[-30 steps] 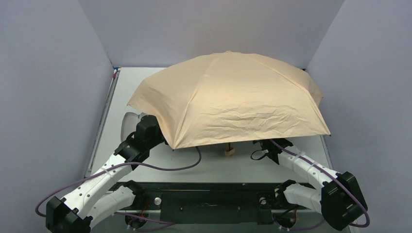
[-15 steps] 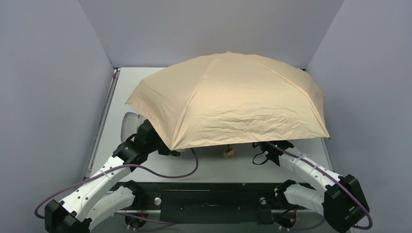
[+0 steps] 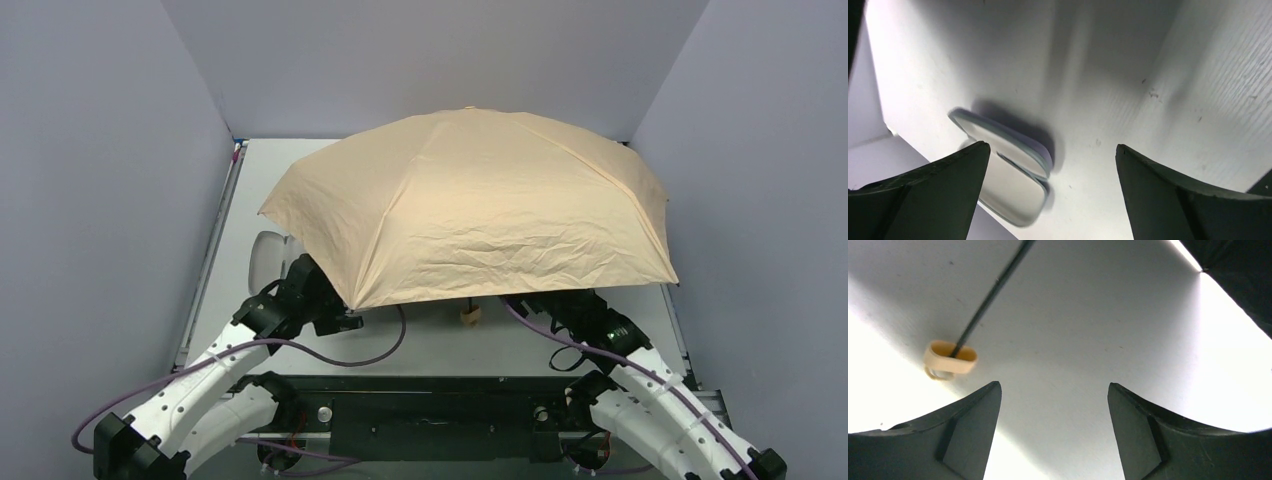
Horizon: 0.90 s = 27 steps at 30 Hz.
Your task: Open the umbrella
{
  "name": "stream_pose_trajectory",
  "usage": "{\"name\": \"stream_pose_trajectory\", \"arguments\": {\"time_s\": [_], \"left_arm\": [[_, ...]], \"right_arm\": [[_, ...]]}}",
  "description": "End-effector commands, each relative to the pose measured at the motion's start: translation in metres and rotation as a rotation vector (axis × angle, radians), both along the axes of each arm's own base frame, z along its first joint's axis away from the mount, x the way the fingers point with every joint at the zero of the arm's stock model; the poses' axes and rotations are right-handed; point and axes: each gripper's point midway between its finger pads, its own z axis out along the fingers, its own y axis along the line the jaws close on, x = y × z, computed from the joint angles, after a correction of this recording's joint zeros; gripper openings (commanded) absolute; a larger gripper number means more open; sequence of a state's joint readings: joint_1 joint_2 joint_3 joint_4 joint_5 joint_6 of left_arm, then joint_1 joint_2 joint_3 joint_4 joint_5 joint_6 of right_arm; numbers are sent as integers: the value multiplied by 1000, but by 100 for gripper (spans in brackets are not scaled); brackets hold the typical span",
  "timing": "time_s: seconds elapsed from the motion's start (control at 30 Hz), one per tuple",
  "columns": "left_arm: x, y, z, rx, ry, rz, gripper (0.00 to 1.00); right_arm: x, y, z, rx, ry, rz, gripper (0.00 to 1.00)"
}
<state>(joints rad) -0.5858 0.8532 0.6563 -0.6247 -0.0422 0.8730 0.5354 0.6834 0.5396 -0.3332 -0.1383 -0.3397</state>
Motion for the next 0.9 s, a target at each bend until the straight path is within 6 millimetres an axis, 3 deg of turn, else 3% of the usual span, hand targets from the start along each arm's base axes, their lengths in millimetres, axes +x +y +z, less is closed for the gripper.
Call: {"name": "stream_pose_trajectory", "arguments": {"time_s": [0.0, 0.17, 0.27, 0.47, 0.67, 0.87], "left_arm": [[-9, 32, -7, -10, 44, 199, 97], [-12, 71, -9, -20, 48, 395, 97], [-18, 92, -8, -32, 39, 492, 97], [-14, 141, 6, -32, -128, 790, 97], [-11, 156, 21, -98, -255, 914, 97], [-4, 155, 38, -195, -314, 968, 97]], "right_arm": [[-6, -37, 3, -133, -53, -77, 74], [-10, -70, 12, -212, -144, -184, 74], [-16, -85, 8, -267, -152, -218, 74], [-24, -124, 13, -314, -219, -384, 75], [-27, -151, 13, -304, -222, -516, 77], [-26, -154, 12, -285, -204, -541, 77]]}}
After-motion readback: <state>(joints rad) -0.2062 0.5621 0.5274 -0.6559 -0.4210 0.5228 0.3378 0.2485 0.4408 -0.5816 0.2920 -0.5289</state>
